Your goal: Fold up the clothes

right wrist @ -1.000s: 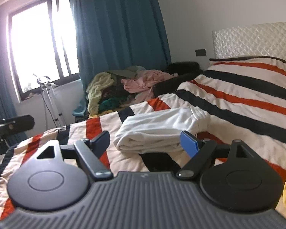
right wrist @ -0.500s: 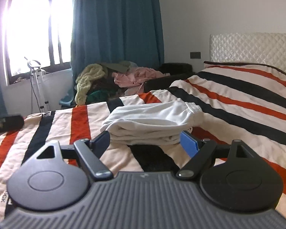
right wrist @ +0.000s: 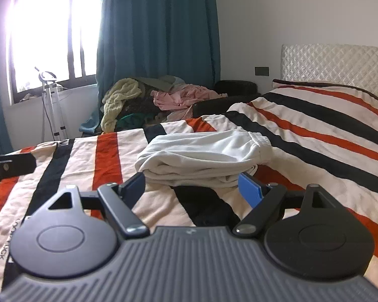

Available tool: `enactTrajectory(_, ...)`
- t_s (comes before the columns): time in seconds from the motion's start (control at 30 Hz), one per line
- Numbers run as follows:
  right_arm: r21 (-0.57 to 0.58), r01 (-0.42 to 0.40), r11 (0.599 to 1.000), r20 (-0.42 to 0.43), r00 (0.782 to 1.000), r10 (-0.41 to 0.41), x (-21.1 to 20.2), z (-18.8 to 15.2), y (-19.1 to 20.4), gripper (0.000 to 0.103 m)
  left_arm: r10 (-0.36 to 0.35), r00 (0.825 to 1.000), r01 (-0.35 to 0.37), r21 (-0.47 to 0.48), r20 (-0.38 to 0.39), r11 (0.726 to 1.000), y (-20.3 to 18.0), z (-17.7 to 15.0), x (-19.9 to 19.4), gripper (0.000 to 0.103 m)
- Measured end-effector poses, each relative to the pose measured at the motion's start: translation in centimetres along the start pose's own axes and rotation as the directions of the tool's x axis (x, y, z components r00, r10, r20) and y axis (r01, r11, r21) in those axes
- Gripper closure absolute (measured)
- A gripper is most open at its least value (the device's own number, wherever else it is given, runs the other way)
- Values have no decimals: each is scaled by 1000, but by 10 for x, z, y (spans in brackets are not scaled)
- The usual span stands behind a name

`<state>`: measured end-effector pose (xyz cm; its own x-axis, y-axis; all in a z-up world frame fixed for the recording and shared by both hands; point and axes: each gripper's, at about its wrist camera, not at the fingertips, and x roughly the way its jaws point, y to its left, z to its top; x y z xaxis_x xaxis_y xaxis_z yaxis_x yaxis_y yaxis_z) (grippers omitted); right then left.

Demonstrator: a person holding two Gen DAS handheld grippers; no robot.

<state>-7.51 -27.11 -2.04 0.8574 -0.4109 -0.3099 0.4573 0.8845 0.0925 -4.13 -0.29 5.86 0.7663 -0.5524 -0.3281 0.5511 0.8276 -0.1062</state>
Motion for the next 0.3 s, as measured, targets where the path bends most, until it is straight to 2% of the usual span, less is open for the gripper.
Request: enactTrajectory(0.3, 23, -1, 1000, -12, 1000, 1, 1, 1, -4, 21, 14, 1000, -14, -17, 5, 1000, 8, 2, -6, 0)
